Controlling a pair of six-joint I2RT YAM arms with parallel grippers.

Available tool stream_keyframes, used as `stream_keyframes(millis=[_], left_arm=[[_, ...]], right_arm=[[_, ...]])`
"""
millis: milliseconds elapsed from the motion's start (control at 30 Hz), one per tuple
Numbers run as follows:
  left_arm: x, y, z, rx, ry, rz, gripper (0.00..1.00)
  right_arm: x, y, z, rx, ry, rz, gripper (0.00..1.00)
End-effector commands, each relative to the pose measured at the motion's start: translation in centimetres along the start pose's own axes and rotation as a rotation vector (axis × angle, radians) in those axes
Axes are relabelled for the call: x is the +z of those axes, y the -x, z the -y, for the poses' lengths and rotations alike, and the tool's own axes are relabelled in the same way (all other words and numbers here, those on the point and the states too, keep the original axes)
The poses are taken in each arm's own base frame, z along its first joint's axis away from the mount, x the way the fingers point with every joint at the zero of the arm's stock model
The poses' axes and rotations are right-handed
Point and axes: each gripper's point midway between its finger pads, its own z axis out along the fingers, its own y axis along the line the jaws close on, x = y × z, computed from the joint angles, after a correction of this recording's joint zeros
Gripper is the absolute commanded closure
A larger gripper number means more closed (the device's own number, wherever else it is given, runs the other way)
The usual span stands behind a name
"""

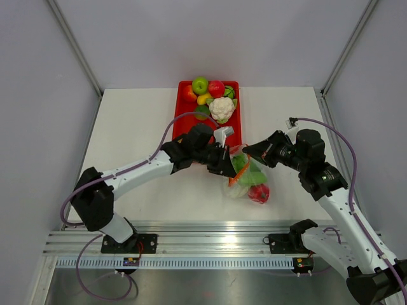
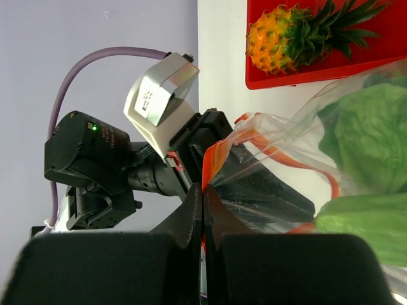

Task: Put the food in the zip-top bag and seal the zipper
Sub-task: Place the fake fruit in the zipper food storage bag.

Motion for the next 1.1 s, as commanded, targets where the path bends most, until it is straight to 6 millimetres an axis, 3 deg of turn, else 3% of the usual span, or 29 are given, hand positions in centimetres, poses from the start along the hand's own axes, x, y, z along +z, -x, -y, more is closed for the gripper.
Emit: stream_keyframes(millis=[0, 133, 200, 300, 333, 433, 733, 933, 967, 1000, 1067], left_arm=[[0.7, 1.8, 1.5, 0.030, -0.047, 0.051, 1.00], [1.2, 2.3, 1.7, 0.032, -0.040, 0.056, 0.96], [1.1, 2.2, 1.7, 0.040, -0.030, 0.049, 0.79], [0.7, 2.0, 1.5, 0.054, -0.009, 0.045, 0.64], [0.4, 2.1, 1.7, 0.062, -0.009, 0.050, 0.47], [-0.4, 1.9, 1.6, 0.076, 0.014, 0.051, 0.34], [-4.6, 0.7, 1.9, 0.135, 0.094, 0.089, 0.21], [-7.1, 0.2, 2.6, 0.160, 0.103, 0.136, 0.21], [-7.2, 0.1, 2.4, 0.157, 0.112, 0.142, 0.25], [-7.6, 0.4, 2.2, 0.157, 0.134, 0.172, 0.41], [-7.6, 0.2, 1.2, 0.138, 0.165, 0.187, 0.56]], right_arm=[[-0.5, 0.1, -3.0, -0.028, 0.112, 0.002, 1.00], [-0.5, 0.0, -2.9, -0.026, 0.112, -0.001, 1.00], [-0.6, 0.1, -2.9, -0.031, 0.111, 0.004, 1.00], [-0.7, 0.2, -2.7, -0.037, 0.098, 0.013, 1.00], [-0.7, 0.2, -2.7, -0.035, 0.096, 0.014, 1.00], [-0.8, 0.3, -2.6, -0.038, 0.094, 0.020, 1.00], [-0.7, 0.5, -2.5, -0.054, 0.072, 0.024, 1.00], [-0.4, 0.6, -2.4, -0.051, 0.066, 0.021, 1.00], [-0.4, 0.6, -2.4, -0.051, 0.066, 0.021, 1.00], [-0.4, 0.7, -2.5, -0.053, 0.068, 0.023, 1.00], [-0.4, 0.6, -2.5, -0.054, 0.067, 0.019, 1.00]])
